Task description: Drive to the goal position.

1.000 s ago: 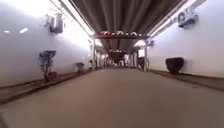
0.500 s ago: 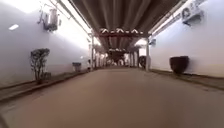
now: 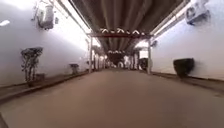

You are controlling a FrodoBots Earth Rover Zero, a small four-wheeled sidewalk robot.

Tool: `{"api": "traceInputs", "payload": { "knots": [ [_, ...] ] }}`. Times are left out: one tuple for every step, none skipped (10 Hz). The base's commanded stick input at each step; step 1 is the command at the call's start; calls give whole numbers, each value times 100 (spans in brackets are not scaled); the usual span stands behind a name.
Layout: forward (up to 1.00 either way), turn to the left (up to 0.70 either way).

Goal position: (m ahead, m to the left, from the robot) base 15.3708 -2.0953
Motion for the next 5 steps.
{"api": "traceInputs", "payload": {
  "knots": [
    [85,0],
    [85,0],
    [85,0],
    [85,0],
    [85,0]
  ]
}}
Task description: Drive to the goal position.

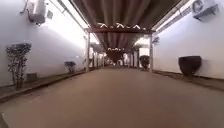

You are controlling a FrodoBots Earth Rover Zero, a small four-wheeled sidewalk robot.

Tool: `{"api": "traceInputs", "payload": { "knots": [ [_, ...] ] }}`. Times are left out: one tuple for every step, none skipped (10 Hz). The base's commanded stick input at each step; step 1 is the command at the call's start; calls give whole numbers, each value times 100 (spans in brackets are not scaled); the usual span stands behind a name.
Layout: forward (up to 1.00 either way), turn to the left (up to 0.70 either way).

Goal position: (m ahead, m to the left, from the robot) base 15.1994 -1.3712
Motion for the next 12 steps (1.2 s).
{"api": "traceInputs", "payload": {
  "knots": [
    [85,0],
    [85,0],
    [85,0],
    [85,0],
    [85,0],
    [85,0],
    [85,0],
    [85,0],
    [85,0],
    [85,0],
    [85,0],
    [85,0]
  ]
}}
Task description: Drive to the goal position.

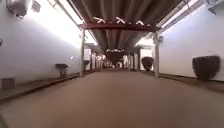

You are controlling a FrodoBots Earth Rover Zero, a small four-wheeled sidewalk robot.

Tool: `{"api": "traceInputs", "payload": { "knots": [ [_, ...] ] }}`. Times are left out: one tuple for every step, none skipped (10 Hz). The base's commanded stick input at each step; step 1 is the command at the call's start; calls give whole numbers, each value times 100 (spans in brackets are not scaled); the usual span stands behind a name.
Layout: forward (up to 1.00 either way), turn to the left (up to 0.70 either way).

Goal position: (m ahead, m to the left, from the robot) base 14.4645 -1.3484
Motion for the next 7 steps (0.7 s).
{"api": "traceInputs", "payload": {
  "knots": [
    [85,0],
    [85,0],
    [85,0],
    [85,0],
    [85,0],
    [85,0],
    [85,0]
  ]
}}
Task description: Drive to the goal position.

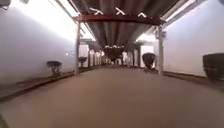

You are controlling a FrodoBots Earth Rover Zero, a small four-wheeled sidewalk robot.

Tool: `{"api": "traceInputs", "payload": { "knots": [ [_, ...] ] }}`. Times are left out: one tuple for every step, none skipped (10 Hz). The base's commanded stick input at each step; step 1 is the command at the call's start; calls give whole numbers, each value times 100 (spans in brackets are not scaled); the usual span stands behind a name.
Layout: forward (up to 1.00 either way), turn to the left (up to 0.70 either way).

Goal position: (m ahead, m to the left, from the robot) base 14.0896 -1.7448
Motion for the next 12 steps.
{"api": "traceInputs", "payload": {
  "knots": [
    [85,0],
    [85,0],
    [85,0],
    [85,0],
    [85,0],
    [85,0],
    [85,0],
    [85,0],
    [85,0],
    [85,0],
    [85,0],
    [85,0]
  ]
}}
